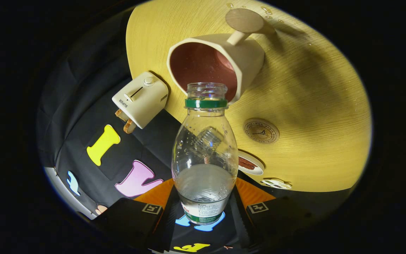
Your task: Take the bottle from table, then pour the juice into the cup, finally place the bottle on the coaster
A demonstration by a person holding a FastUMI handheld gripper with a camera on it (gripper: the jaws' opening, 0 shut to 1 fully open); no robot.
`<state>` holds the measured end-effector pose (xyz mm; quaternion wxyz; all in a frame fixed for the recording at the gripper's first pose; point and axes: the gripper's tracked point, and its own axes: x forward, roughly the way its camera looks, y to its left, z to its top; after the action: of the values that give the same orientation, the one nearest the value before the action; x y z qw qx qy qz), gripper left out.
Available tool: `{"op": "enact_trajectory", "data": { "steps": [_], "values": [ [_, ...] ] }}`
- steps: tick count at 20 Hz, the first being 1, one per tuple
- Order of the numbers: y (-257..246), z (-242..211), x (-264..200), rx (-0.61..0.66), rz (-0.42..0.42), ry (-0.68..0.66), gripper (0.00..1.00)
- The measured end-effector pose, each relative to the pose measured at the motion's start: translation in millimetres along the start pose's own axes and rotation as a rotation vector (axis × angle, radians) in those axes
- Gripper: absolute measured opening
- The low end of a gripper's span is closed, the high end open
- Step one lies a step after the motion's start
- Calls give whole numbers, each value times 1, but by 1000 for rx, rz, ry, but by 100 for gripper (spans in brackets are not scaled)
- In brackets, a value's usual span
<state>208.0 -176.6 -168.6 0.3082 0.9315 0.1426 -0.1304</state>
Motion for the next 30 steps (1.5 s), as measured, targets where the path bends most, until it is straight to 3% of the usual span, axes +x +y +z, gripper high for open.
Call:
{"op": "enact_trajectory", "data": {
  "steps": [5,7,11,16,20,26,30],
  "values": [
    [-6,2,-2,-58,-2,-21,73],
    [-17,4,-3,-161,-36,-54,73],
    [-32,3,-15,-479,-70,-75,73],
    [-68,5,-35,-1030,-156,-96,73],
    [-89,3,-49,-1434,-179,-124,73],
    [-78,-11,-59,-1988,-130,-290,73],
    [-65,-44,-50,-2203,-53,-405,73]
  ]
}}
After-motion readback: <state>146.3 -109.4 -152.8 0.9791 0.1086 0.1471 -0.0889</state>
